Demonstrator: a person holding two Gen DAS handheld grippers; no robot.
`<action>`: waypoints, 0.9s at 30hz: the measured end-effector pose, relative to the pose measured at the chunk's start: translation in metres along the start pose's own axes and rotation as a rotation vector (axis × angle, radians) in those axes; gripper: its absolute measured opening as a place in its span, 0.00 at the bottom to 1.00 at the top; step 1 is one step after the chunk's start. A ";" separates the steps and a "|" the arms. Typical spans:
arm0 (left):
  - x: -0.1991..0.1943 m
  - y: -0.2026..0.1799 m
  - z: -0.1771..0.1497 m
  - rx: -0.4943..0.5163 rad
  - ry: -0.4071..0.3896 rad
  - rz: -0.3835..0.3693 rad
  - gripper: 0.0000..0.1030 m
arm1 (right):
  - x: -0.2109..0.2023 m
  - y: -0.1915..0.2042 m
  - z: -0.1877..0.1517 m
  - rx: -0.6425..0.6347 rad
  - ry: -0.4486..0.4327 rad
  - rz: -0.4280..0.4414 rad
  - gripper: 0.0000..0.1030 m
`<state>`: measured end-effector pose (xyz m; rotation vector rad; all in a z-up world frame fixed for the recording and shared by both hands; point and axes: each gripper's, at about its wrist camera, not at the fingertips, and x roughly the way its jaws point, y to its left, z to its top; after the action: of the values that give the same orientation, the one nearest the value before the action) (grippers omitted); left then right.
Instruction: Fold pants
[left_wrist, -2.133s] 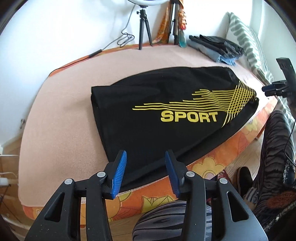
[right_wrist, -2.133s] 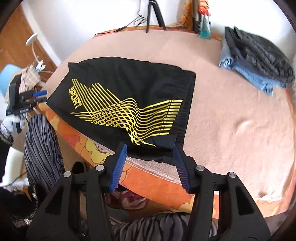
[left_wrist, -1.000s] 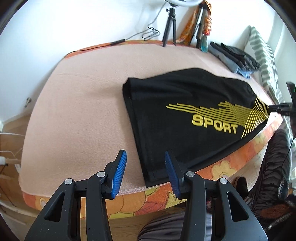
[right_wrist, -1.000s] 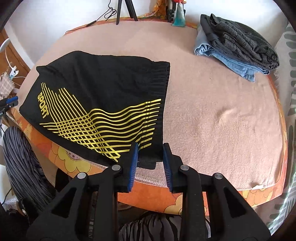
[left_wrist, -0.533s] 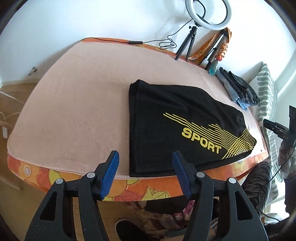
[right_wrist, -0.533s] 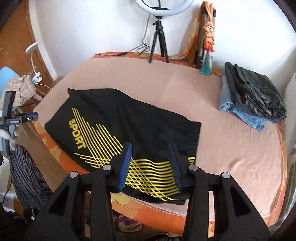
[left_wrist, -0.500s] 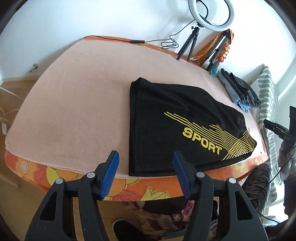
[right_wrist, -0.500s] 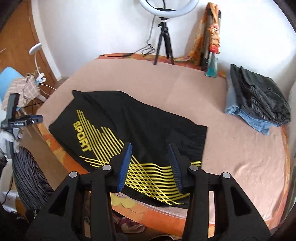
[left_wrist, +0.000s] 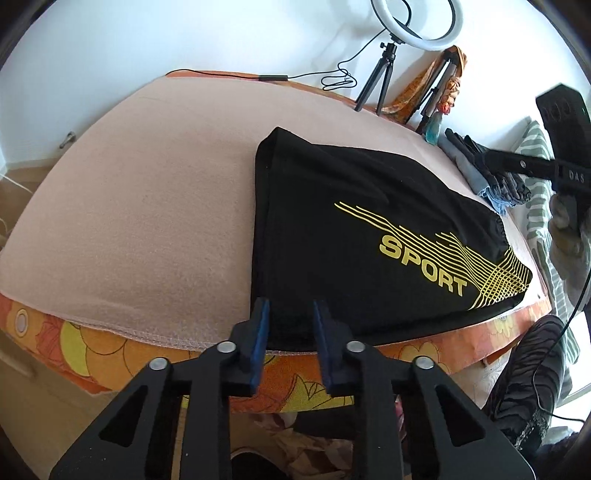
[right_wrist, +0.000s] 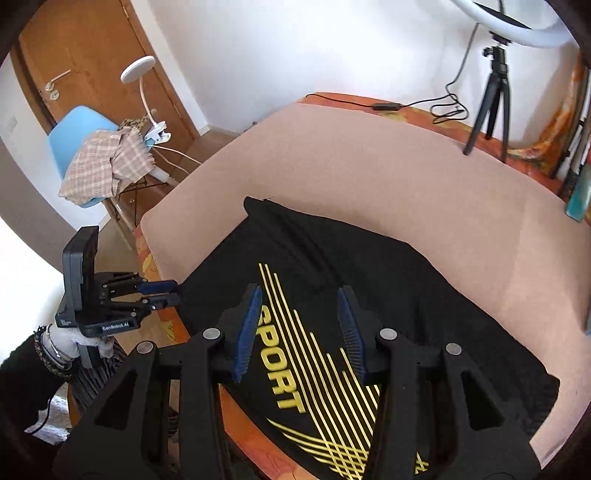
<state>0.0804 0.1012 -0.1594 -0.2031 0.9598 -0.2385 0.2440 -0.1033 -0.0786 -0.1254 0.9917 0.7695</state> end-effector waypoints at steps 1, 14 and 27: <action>0.000 0.000 -0.001 0.006 -0.007 0.001 0.10 | 0.010 0.006 0.008 -0.015 0.010 0.005 0.43; -0.017 0.010 -0.015 -0.050 -0.063 -0.040 0.02 | 0.143 0.040 0.060 -0.021 0.164 0.087 0.43; -0.003 0.016 -0.002 -0.220 -0.046 -0.032 0.60 | 0.192 0.036 0.062 0.097 0.250 0.161 0.44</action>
<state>0.0785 0.1175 -0.1629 -0.4246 0.9376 -0.1566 0.3247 0.0512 -0.1867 -0.0587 1.2864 0.8647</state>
